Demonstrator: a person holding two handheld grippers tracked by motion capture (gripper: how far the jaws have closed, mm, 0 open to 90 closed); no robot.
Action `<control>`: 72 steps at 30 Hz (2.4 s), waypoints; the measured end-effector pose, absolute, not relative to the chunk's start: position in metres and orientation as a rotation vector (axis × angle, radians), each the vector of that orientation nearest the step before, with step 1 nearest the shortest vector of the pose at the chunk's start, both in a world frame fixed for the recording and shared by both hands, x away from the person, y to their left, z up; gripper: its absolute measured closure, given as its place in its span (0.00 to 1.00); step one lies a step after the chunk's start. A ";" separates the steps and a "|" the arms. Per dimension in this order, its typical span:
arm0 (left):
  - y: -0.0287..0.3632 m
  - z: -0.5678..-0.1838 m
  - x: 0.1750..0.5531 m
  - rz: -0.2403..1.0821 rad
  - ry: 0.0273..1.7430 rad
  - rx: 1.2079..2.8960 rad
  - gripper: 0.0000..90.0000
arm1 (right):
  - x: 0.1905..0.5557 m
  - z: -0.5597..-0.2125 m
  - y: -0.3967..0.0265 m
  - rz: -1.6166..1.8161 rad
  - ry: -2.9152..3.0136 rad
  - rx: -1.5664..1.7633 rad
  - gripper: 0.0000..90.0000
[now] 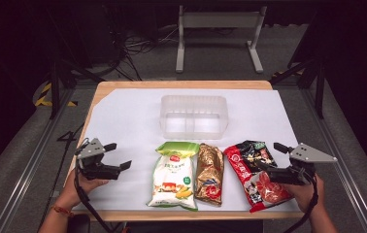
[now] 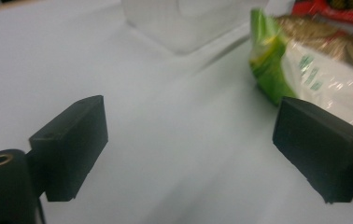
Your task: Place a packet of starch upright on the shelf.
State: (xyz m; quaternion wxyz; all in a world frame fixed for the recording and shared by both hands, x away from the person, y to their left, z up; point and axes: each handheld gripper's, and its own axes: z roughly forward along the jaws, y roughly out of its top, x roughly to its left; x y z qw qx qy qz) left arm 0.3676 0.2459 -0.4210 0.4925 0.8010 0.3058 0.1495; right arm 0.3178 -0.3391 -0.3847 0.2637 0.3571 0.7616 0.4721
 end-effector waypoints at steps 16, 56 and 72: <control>0.226 -0.430 0.368 0.321 0.823 2.037 0.08 | 0.321 -0.387 -0.331 1.243 2.107 0.955 0.14; 0.094 -0.447 0.416 -0.134 0.543 2.213 0.16 | 0.321 -0.392 -0.323 1.223 2.178 0.928 0.14; 0.108 -0.431 0.397 0.168 0.491 2.143 0.88 | 0.321 -0.392 -0.324 1.223 2.172 0.924 0.14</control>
